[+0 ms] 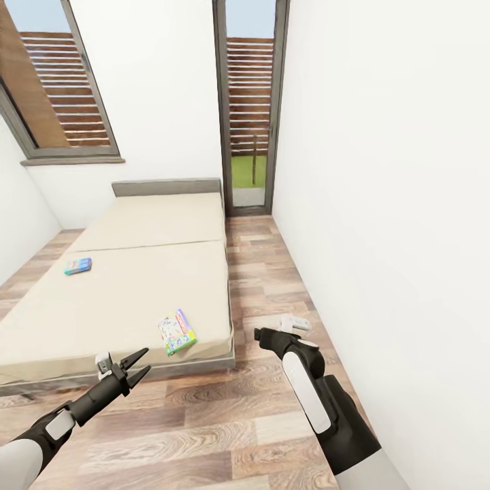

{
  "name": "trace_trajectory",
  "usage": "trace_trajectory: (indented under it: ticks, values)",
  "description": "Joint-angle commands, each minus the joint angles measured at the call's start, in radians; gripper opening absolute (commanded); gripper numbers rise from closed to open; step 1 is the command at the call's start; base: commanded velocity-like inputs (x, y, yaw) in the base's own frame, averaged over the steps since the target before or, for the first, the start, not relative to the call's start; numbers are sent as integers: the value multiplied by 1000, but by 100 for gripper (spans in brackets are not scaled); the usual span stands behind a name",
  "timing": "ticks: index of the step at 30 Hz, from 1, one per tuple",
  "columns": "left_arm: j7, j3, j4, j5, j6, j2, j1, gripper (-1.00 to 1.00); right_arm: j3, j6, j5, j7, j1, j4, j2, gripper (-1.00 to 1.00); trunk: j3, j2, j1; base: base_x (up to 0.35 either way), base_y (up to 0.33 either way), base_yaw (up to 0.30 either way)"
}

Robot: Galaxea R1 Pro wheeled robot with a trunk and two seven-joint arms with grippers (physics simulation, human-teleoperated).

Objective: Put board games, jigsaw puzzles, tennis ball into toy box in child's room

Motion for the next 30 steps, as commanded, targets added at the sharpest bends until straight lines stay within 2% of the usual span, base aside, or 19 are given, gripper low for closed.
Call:
trace_trajectory:
  ticks: [1, 10, 30]
  values:
    - [-2, -5, 0, 8, 10, 0, -1, 100, 1, 1, -10, -10, -1, -1, 0, 100, -3, -8, 4, 0, 0, 0]
    - [-2, -5, 0, 8, 10, 0, -1, 100, 1, 2, -10, -10, -1, -1, 0, 100, -19, -71, 38, 0, 0, 0]
    - [-2, -5, 0, 8, 10, 0, -1, 100, 5, 2, -10, -10, -1, -2, 0, 100, -81, -211, 115, 0, 0, 0]
